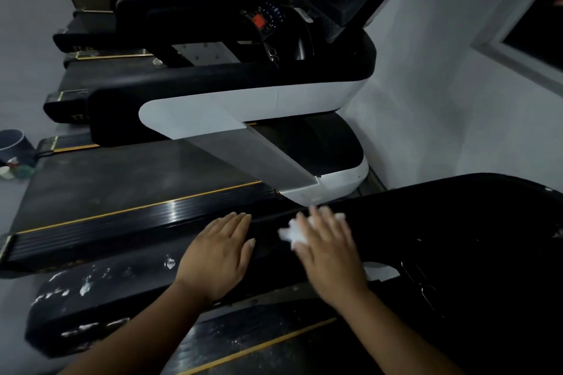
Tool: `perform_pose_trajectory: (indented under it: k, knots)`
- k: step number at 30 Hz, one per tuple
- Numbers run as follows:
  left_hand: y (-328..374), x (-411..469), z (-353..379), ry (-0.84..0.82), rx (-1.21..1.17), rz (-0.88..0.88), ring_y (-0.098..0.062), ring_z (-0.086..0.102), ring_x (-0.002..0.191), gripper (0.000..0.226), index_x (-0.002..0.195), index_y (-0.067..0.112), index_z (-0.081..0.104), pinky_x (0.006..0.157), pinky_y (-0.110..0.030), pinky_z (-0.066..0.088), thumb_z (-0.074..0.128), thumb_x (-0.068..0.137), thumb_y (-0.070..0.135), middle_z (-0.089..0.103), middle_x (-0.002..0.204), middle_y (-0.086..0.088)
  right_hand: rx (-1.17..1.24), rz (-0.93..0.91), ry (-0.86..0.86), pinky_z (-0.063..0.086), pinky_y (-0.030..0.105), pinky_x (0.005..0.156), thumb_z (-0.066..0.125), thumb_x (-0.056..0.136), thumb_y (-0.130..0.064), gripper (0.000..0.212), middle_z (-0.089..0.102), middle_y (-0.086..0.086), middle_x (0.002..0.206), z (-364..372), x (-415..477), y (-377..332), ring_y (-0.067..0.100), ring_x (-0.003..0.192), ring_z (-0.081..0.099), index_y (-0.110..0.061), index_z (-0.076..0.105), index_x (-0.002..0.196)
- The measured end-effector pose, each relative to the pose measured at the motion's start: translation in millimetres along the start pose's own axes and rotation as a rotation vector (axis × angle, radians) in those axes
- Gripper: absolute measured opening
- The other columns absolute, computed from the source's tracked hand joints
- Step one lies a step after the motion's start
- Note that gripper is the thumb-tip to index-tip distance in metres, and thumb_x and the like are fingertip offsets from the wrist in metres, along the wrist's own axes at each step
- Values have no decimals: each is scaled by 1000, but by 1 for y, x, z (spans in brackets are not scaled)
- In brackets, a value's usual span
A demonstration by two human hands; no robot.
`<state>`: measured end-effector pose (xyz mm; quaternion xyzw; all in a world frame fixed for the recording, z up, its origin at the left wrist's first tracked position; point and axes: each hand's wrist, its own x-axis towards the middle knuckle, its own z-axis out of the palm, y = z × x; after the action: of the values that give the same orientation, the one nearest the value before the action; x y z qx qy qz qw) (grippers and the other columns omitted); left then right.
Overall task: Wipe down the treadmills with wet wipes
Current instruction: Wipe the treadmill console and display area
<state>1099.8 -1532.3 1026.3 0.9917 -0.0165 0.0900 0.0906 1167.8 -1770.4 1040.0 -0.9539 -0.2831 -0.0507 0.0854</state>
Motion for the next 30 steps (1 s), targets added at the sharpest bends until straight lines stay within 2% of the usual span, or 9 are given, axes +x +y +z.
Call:
perform_pose_trajectory:
  k: [4,8,12,14,17,19,21,25,30]
  knots:
    - [0,0,-1,-12,16,11,-28,58,130,59,139,5,59,110,-45,46,32,103,44,63,137,-12,75,151,-57,5,46,124,6,95,-62,75,35,5,162,1,39,-25,27,152,20,-29,46,150]
    - [-5,-22,-5,15,54,-39,-29,53,136,61,143,5,55,113,-45,41,31,103,44,56,145,-12,189,-186,-55,9,41,122,26,104,-52,52,39,-3,159,11,3,-40,18,152,22,-33,52,145]
    - [-3,-31,-4,25,76,-96,-29,50,138,60,146,7,52,115,-39,26,30,104,44,53,149,-12,292,-132,9,14,40,125,47,100,-44,42,32,-2,162,7,7,-24,14,154,11,-32,58,139]
    - [-1,-30,-6,19,77,-105,-27,49,139,60,147,9,51,116,-38,24,29,104,44,52,150,-10,242,-36,47,26,45,119,69,90,-42,51,37,4,159,4,9,-27,24,150,24,-28,59,138]
    - [-2,-31,-6,13,67,-102,-26,47,141,59,149,10,49,117,-37,22,28,105,45,51,151,-7,236,83,106,53,43,91,82,79,-31,42,55,4,128,-5,4,-25,28,118,52,-25,69,119]
    - [-1,-32,-6,19,74,-107,-26,48,140,59,148,11,50,116,-36,22,29,105,44,52,150,-7,232,98,117,56,41,84,76,84,-15,28,59,4,121,-1,9,-22,27,112,56,-18,71,111]
    - [0,-30,-7,12,83,-117,-26,48,140,58,148,11,50,116,-36,22,29,105,44,53,150,-7,225,81,116,52,43,98,67,89,-7,28,62,10,129,6,27,-29,32,122,56,-11,70,117]
    - [0,-31,-6,12,91,-121,-27,49,139,58,147,11,51,116,-37,22,29,105,43,55,148,-8,142,-42,42,15,47,121,36,101,-37,48,45,10,154,21,22,-65,29,148,34,-19,57,140]
    - [1,-31,-8,25,80,-118,-27,48,140,58,147,11,52,116,-39,24,30,104,43,54,149,-7,122,-164,98,22,41,118,34,100,-38,45,52,-2,149,14,-9,-35,16,144,39,-23,61,133]
